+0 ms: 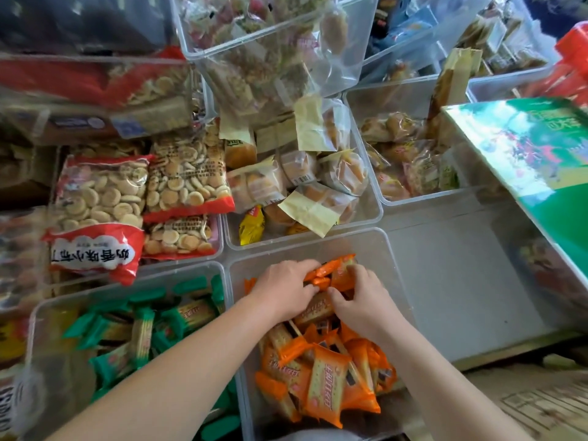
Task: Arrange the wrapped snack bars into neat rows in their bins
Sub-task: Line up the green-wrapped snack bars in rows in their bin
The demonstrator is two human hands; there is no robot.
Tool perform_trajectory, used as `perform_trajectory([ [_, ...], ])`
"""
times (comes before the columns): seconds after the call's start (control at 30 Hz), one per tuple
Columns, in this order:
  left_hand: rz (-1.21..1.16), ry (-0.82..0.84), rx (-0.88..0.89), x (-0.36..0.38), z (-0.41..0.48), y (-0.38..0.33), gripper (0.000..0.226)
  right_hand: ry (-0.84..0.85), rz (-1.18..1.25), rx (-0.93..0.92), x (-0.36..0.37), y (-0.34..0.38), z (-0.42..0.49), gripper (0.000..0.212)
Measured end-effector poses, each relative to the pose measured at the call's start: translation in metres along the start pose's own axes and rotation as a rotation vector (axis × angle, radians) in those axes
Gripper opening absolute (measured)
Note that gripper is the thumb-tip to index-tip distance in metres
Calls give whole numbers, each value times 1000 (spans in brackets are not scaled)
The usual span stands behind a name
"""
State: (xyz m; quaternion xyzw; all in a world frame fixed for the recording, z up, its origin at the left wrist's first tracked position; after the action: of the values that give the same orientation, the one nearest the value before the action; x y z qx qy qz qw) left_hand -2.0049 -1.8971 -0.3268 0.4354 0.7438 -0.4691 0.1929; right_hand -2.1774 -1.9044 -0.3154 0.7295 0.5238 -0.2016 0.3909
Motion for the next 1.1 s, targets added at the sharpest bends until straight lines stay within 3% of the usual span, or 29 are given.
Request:
perform_trajectory([
  [0.2, 152, -164, 139, 7, -74, -1, 48, 71, -108, -21, -5, -8, 4, 56],
  [0.33, 124, -168, 101, 12, -98, 4, 49, 130, -117, -29, -2, -6, 10, 39],
  [0.53, 96, -170, -37, -6, -107, 4, 47, 21, -150, -205, -1, -1, -9, 42],
  [0.63, 26, -235, -116, -23, -103, 8, 39, 47, -195, -274, -2, -3, -23, 48],
  [0.73, -62, -276, -147, -36, -98, 6, 38, 126, -211, -220, -9, -14, -29, 52],
  [0.8, -138, -309, -134, -42, -95, 3, 39, 129, -193, -181, -16, -17, -30, 43],
  [0.9, -311, -309, -138, -45, -89, 1, 38, 40, -121, -172, -21, -9, -33, 34],
  [1.0, -505, -198, -183, -41, -85, 5, 77, -120, -27, -198, -31, 0, -35, 29],
  [1.1, -511, -211, -168, -37, -91, 11, 82, -255, 32, -263, -46, 9, -39, 24],
])
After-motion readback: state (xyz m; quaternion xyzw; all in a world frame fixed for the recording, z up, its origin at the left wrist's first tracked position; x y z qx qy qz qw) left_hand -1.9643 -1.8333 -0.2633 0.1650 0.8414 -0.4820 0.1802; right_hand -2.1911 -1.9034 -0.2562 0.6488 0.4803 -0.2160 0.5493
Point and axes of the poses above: each hand's wrist, its own z-axis towards the middle knuckle, its own x-axis out of the palm, y = z × x, the point moved 4 cm from there along z, towards the middle knuckle, and after that the axes turned 4 degrees about -z, right-handed, at the moved point
